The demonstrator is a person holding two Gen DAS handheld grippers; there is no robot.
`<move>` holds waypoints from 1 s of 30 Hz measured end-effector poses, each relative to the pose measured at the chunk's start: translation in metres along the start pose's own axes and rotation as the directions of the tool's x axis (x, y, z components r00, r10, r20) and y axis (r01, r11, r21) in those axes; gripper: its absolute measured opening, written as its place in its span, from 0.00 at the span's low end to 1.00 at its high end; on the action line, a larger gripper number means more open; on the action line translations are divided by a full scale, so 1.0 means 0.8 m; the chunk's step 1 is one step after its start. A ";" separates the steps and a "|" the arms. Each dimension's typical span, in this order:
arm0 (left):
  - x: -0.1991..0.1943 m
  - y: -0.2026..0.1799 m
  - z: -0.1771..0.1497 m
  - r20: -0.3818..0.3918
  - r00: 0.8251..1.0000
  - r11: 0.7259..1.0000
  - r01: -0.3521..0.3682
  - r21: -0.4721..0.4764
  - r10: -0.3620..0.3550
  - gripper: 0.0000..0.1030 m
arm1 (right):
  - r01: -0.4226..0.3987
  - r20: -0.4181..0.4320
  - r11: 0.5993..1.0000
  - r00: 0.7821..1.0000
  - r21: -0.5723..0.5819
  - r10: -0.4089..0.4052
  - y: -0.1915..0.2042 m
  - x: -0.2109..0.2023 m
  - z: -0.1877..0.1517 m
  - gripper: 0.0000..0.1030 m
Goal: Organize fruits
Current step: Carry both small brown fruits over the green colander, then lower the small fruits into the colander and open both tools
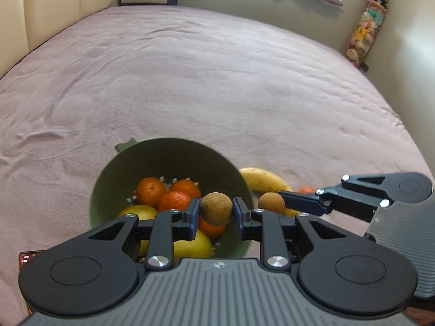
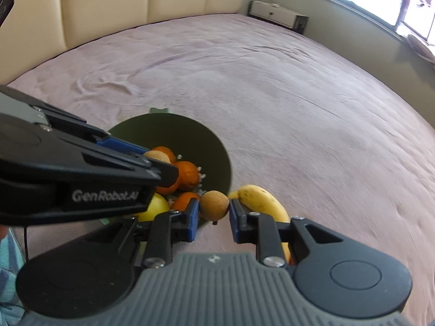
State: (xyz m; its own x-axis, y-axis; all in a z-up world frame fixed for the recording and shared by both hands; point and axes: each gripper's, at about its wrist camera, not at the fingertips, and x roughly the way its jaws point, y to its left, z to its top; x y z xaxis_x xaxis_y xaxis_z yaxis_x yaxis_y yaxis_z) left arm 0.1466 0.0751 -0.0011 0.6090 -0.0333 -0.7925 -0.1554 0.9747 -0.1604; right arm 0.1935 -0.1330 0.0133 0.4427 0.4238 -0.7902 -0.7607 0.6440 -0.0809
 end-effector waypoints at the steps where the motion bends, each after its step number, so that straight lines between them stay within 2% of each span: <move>1: 0.004 0.002 0.000 -0.012 1.000 1.000 -0.007 -0.001 0.007 0.28 | -0.011 -0.009 1.000 1.000 -0.008 0.011 0.001 0.005 0.003 0.19; 5: 0.021 0.013 -0.001 -0.063 0.998 1.000 -0.027 -0.015 0.026 0.28 | -0.049 -0.057 0.998 0.997 -0.048 0.046 0.004 0.026 0.013 0.19; 11: 0.042 0.032 -0.001 -0.132 0.991 0.997 -0.046 -0.061 0.037 0.28 | -0.121 -0.152 0.989 0.983 -0.081 0.107 0.006 0.059 0.022 0.19; 21: 0.068 0.053 -0.006 -0.225 0.973 0.988 -0.085 -0.130 0.054 0.28 | -0.155 -0.250 0.976 0.962 -0.152 0.114 0.007 0.093 0.028 0.20; 27: 0.068 0.054 -0.007 -0.224 0.973 0.988 -0.080 -0.134 0.048 0.28 | -0.172 -0.295 0.967 0.949 -0.189 0.111 0.011 0.110 0.029 0.20; 30: 0.065 0.054 -0.008 -0.228 0.974 0.989 -0.044 -0.143 0.010 0.28 | -0.172 -0.314 0.962 0.944 -0.212 0.099 0.014 0.116 0.028 0.20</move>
State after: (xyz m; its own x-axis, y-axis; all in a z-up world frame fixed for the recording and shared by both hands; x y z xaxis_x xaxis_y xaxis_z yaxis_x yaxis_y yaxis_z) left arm 0.1669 0.1141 -0.0530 0.4142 -0.0728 -0.9073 -0.2916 0.9336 -0.2080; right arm 0.2369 -0.0723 -0.0472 0.1932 0.2637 -0.9451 -0.9086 0.4117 -0.0708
